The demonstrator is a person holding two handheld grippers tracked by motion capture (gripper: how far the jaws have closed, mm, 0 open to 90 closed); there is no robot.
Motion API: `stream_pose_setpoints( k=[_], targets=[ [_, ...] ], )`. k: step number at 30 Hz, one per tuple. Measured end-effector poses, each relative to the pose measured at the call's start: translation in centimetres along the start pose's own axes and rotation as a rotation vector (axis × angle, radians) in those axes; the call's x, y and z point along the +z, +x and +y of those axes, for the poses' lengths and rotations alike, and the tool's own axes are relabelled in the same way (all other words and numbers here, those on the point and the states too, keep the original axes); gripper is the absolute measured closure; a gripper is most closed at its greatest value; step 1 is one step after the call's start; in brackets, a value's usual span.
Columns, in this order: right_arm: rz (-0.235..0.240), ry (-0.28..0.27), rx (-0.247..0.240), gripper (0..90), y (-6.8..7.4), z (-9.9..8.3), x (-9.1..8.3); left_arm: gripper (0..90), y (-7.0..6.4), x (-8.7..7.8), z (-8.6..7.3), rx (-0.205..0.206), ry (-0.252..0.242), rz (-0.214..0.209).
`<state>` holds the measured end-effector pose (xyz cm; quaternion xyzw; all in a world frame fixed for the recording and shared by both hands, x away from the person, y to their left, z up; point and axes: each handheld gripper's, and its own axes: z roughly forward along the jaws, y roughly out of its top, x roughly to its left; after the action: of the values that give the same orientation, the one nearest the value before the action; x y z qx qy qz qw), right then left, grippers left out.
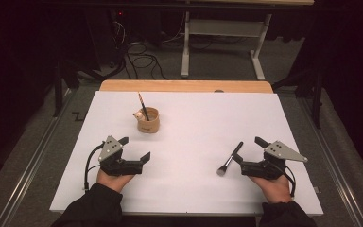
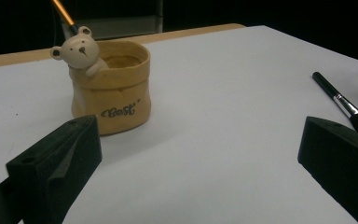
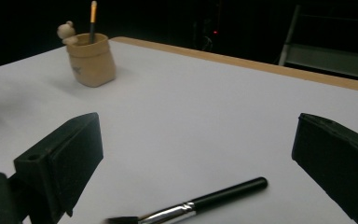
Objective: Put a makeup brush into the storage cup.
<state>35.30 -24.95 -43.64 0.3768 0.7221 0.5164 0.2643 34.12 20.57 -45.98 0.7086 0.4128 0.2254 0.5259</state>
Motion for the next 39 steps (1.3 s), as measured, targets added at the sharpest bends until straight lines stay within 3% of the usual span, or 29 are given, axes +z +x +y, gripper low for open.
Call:
stream_pose_setpoints(
  k=[5, 11, 14, 17, 24, 30, 39],
  targets=[
    [-0.07, 0.009, 0.013, 2.7, -1.5, -0.4, -0.8, 0.2, 0.0, 0.1, 0.0, -0.005, -0.005, -0.032],
    [-0.135, 0.012, 0.037, 2.7, -2.6, -0.7, -1.9, 0.2, -0.5, 0.1, -0.2, 0.023, 0.003, -0.083],
    [-0.154, 0.031, 0.03, 2.7, -2.8, -0.9, -1.9, 0.2, -0.5, -0.2, 0.1, 0.035, -0.013, -0.086],
    [-0.169, 0.05, 0.025, 2.7, -2.9, -1.1, -1.8, 0.2, -0.3, -0.3, 0.1, 0.019, -0.017, -0.086],
    [-0.189, 0.131, 0.009, 2.8, -3.0, -1.5, -1.3, 0.2, -0.1, 0.0, 0.0, 0.015, -0.004, -0.097],
    [-0.177, 0.247, 0.029, 3.1, -3.3, -1.8, -0.7, 0.2, 0.0, 0.1, 0.0, 0.008, -0.004, -0.107],
    [-0.162, 0.435, 0.001, 3.1, -2.5, -1.2, 0.6, 0.3, -0.1, -0.1, 0.1, 0.014, -0.01, -0.121]
  ],
)
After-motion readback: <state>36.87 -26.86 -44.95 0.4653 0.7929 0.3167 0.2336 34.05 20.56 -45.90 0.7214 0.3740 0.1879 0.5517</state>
